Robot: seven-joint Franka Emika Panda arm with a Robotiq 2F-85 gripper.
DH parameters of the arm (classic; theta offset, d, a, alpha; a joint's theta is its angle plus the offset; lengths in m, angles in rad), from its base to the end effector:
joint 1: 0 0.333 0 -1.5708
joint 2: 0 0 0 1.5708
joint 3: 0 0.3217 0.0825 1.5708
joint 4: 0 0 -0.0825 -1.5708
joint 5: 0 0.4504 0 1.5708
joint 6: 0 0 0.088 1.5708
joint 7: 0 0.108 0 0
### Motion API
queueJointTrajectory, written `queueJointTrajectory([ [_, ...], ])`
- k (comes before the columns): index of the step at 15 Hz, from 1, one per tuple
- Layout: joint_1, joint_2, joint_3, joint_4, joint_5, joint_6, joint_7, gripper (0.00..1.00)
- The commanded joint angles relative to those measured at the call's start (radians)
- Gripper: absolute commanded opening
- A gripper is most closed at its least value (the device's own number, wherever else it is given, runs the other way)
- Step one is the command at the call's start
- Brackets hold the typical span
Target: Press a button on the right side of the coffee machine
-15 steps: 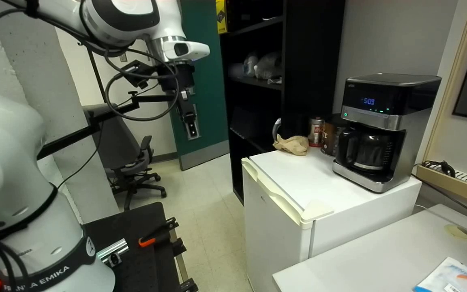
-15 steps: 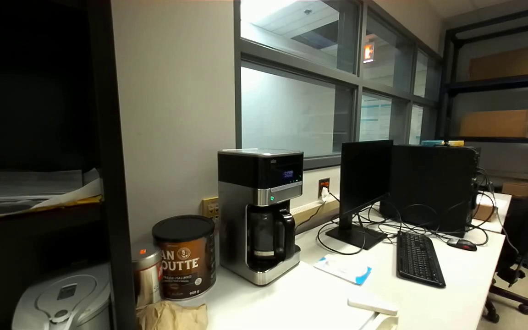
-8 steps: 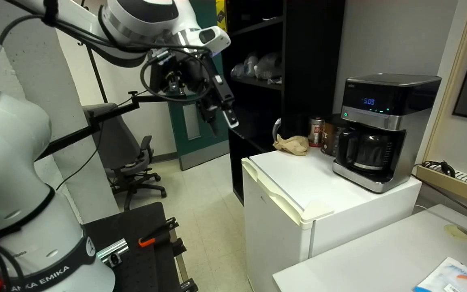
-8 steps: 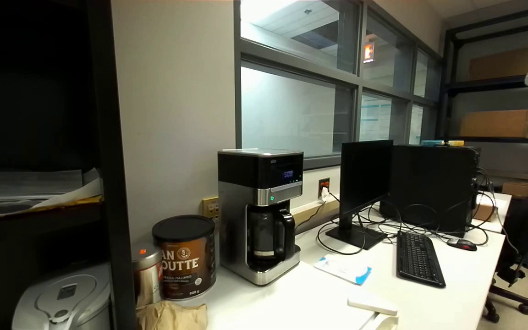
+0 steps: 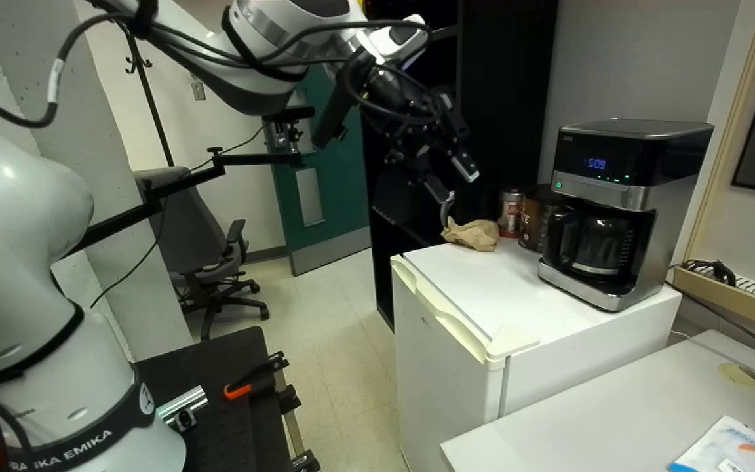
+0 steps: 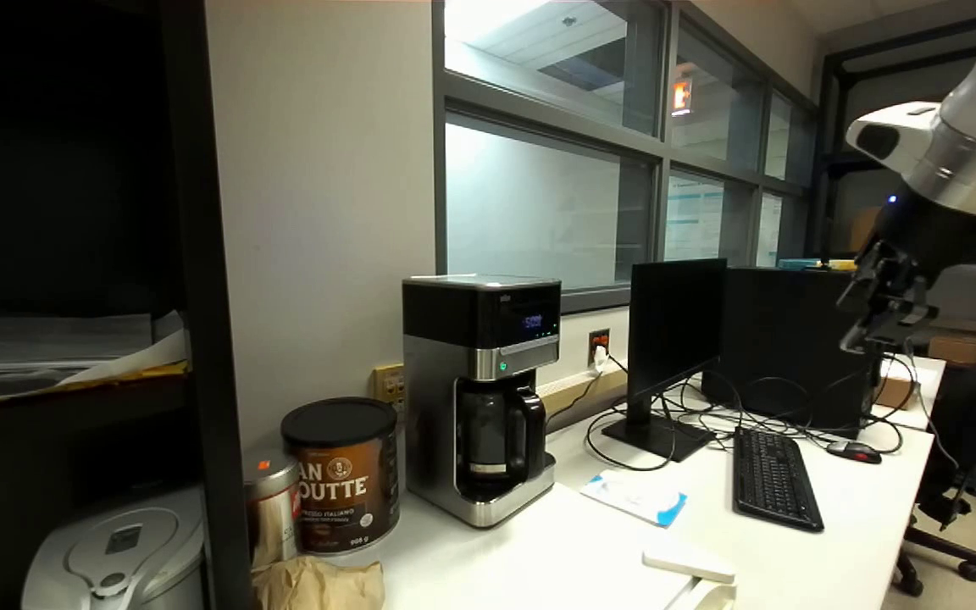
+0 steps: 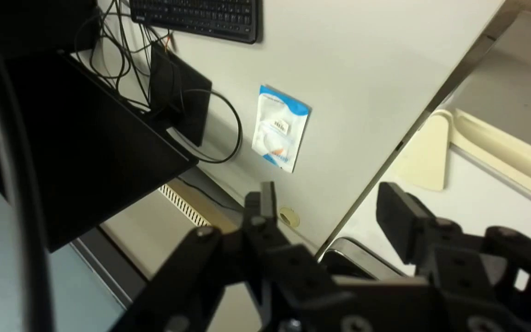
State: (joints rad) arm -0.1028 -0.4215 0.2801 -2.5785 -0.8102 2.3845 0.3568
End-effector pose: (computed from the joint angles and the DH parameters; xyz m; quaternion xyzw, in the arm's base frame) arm 0.4717 0.0723 0.3906 0.9173 0.1692 0.1689 0.3185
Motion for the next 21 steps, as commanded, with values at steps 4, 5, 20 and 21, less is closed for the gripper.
queueJointTrajectory([
  [4,0.017,0.244,-0.12,0.196,-0.24,0.136,-0.016,0.06],
  [5,0.021,0.271,-0.134,0.219,-0.264,0.15,-0.012,0.02],
  [20,-0.008,0.645,-0.173,0.576,-0.495,0.374,0.055,0.0],
  [21,-0.007,0.666,-0.173,0.596,-0.5,0.379,0.058,0.0],
])
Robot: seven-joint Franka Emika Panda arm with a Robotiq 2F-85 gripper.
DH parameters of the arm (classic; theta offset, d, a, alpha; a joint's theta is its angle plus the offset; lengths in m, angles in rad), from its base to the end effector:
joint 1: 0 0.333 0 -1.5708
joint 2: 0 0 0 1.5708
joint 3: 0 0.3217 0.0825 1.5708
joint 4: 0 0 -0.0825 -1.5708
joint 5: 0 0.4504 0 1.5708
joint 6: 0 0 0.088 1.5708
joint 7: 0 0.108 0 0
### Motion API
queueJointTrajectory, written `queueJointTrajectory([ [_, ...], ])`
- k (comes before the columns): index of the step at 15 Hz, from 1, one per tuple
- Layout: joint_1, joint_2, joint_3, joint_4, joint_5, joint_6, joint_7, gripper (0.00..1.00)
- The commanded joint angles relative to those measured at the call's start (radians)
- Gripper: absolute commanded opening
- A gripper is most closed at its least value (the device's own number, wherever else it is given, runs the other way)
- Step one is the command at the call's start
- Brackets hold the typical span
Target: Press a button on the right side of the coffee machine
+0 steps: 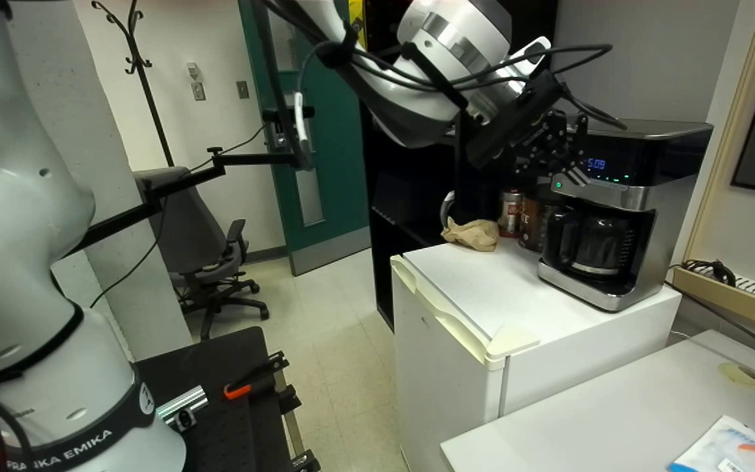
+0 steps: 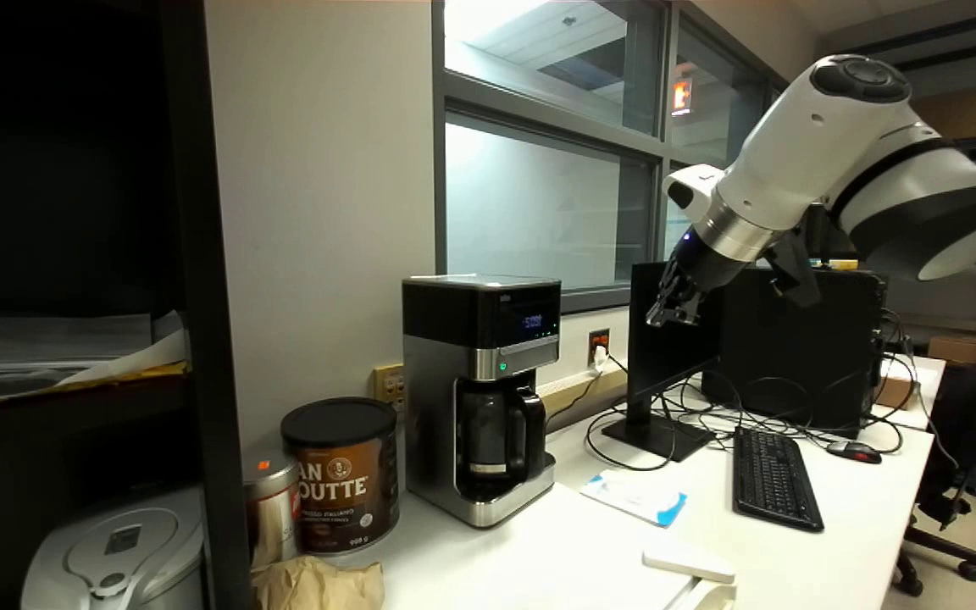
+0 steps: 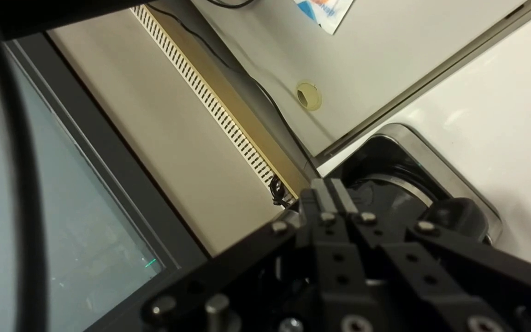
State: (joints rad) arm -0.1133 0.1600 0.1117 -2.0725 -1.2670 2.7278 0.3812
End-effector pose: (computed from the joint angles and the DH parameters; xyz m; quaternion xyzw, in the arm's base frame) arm 0.6516 0.0331 0.3533 0.8589 0.3068 0.2656 0.3125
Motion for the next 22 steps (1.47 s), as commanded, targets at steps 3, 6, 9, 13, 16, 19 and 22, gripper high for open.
queueJointTrajectory([
  [3,0.01,0.152,-0.003,0.157,-0.061,0.041,0.048,0.0],
  [6,0.023,0.214,-0.001,0.225,-0.076,0.039,0.067,0.0],
  [9,0.039,0.269,0.002,0.292,-0.085,0.032,0.076,0.0],
  [13,0.061,0.327,0.002,0.364,-0.086,0.027,0.081,0.0],
  [16,0.074,0.365,-0.001,0.407,-0.085,0.024,0.08,0.0],
  [19,0.079,0.397,-0.003,0.445,-0.08,0.021,0.078,0.0],
  [22,0.078,0.422,-0.003,0.476,-0.076,0.02,0.075,0.0],
])
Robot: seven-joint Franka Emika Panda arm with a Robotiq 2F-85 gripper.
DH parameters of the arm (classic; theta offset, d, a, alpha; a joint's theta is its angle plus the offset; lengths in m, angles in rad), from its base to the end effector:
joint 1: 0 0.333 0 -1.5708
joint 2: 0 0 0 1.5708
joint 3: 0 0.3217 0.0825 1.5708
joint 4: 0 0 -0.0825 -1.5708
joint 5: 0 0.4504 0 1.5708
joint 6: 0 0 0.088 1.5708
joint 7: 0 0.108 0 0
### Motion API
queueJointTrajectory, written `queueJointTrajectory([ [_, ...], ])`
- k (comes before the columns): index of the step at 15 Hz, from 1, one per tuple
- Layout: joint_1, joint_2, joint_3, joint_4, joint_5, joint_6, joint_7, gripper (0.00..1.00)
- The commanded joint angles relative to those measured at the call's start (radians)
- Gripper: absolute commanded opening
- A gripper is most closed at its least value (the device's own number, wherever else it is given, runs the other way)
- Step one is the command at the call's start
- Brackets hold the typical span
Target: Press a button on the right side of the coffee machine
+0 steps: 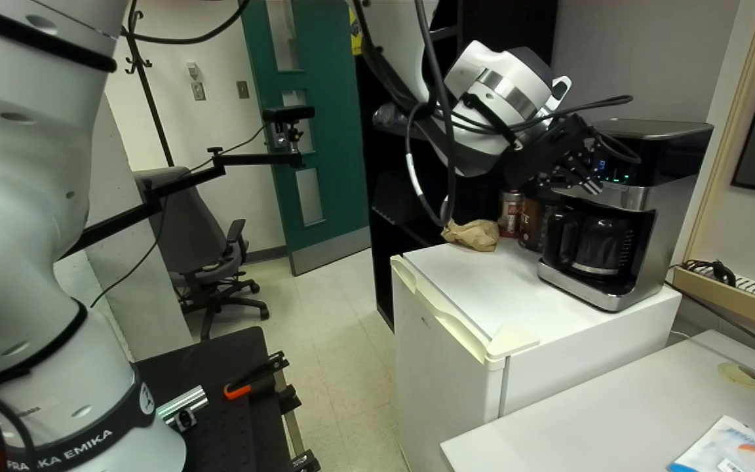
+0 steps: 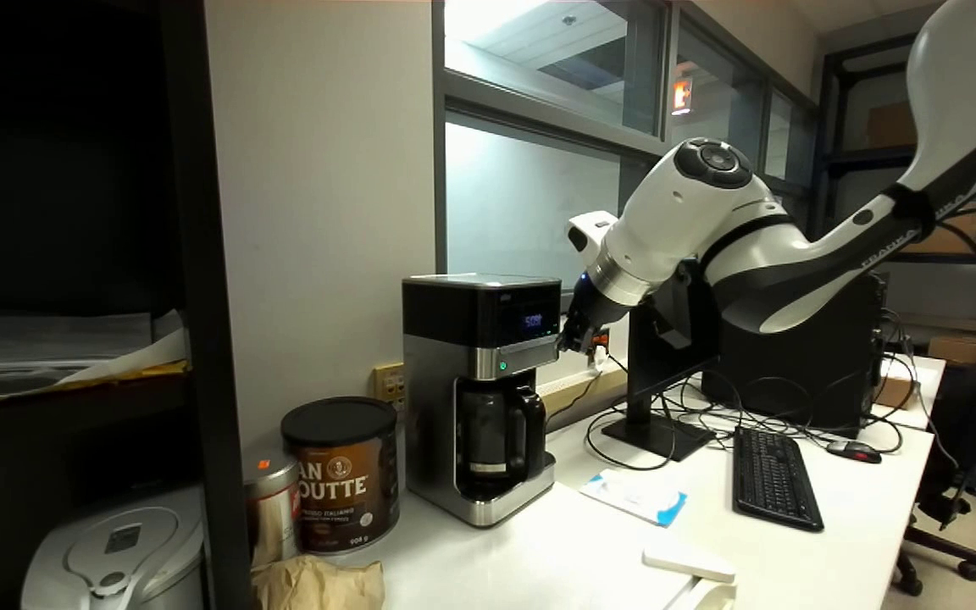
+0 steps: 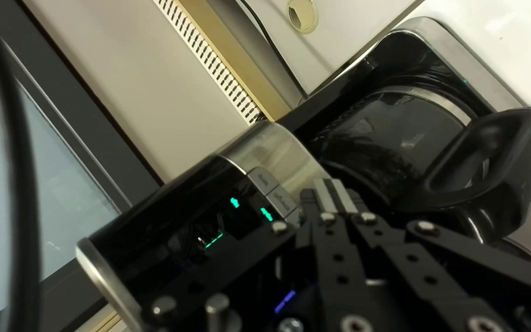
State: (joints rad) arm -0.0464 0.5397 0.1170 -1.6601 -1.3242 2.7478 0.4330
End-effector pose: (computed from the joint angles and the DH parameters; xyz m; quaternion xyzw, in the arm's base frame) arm 0.7593 0.0817 0.3023 0.8458 0.3220 0.3086 0.2927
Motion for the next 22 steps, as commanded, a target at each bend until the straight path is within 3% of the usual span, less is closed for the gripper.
queueJointTrajectory([
  [1,0.011,0.049,-0.009,0.074,-0.018,0.0,0.023,0.0],
  [8,0.009,0.088,-0.012,0.131,-0.014,-0.004,0.021,0.0],
  [22,0.007,0.1,-0.01,0.113,-0.011,-0.003,0.019,0.0],
])
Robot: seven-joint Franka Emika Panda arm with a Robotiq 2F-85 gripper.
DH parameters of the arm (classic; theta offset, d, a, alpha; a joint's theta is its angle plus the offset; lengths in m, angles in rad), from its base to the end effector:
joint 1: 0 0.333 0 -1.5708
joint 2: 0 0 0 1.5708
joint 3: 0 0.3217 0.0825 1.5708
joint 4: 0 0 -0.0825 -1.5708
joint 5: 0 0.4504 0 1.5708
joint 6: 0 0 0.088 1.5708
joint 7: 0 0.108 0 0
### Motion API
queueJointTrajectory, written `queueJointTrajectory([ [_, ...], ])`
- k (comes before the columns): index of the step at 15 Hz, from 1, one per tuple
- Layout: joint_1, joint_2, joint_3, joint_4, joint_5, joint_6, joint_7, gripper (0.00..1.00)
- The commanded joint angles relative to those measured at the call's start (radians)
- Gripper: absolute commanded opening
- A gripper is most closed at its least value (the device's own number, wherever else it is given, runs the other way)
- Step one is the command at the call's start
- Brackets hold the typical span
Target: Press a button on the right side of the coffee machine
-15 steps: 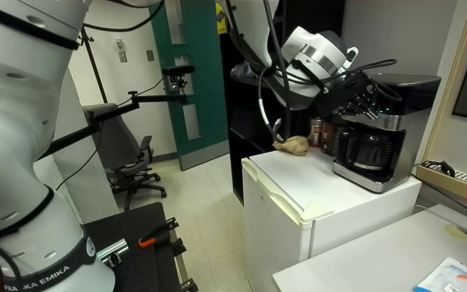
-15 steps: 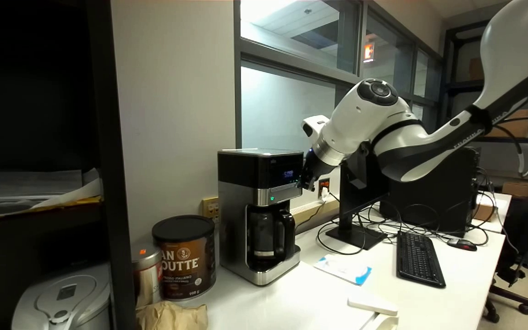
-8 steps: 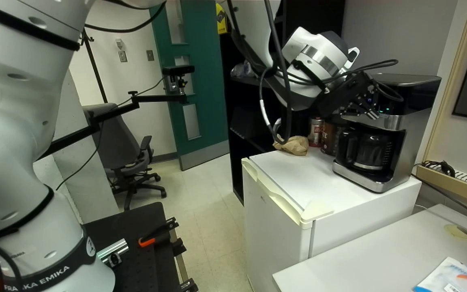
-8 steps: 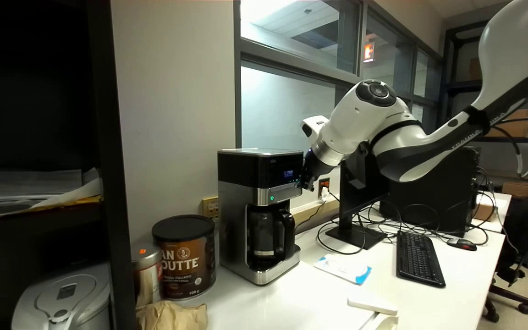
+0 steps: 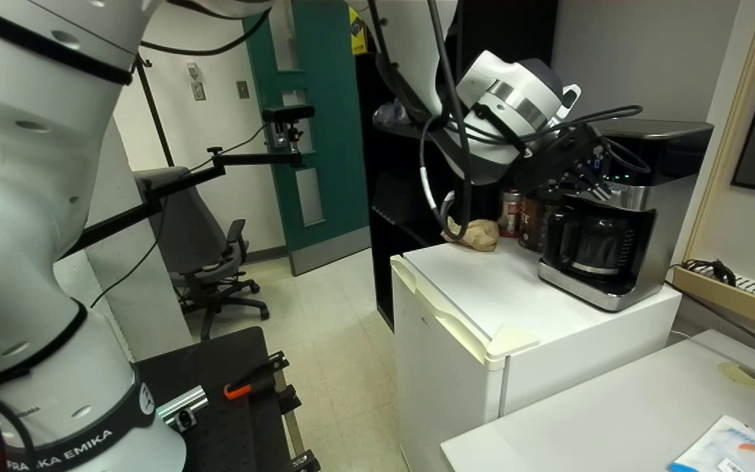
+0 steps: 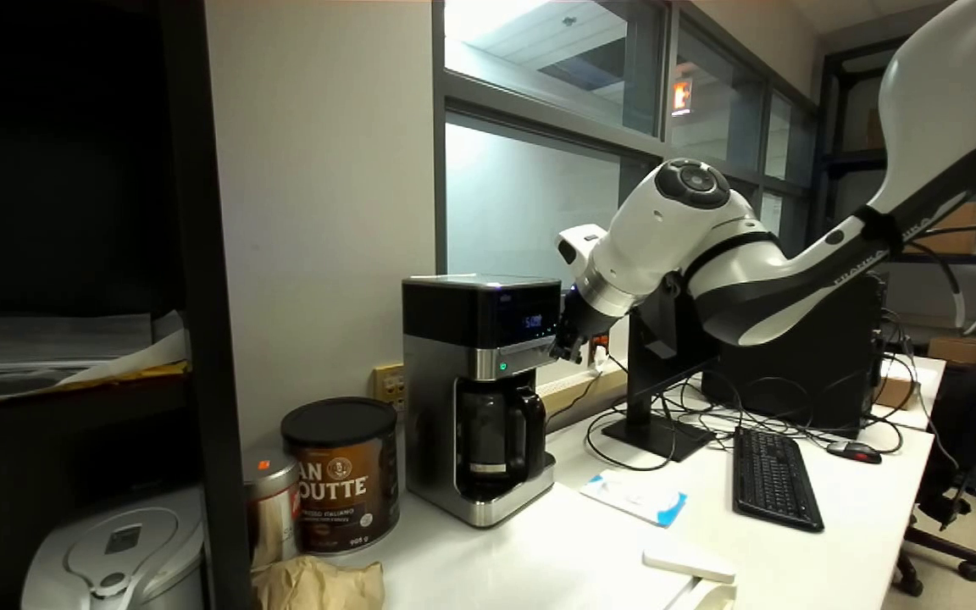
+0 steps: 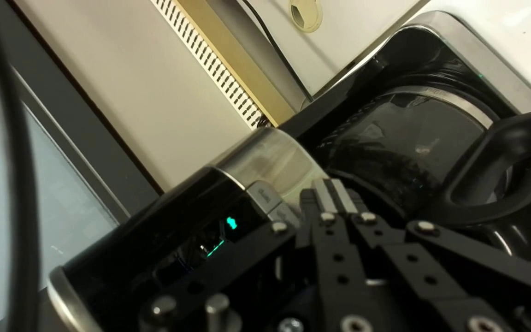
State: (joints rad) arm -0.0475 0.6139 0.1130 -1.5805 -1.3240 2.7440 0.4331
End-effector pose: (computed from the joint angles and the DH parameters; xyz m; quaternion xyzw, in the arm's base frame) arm 0.7782 0.0763 0.2871 0.8477 0.3155 0.3091 0.2939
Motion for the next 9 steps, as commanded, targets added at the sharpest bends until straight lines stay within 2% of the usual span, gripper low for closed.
queueJointTrajectory([
  [1,0.007,0.027,-0.006,0.033,-0.011,0.001,0.018,0.0],
  [5,-0.001,-0.001,-0.004,-0.009,-0.016,0.02,0.02,0.0],
  [9,-0.028,-0.111,0.012,-0.178,0.007,0.048,0.0,0.0],
])
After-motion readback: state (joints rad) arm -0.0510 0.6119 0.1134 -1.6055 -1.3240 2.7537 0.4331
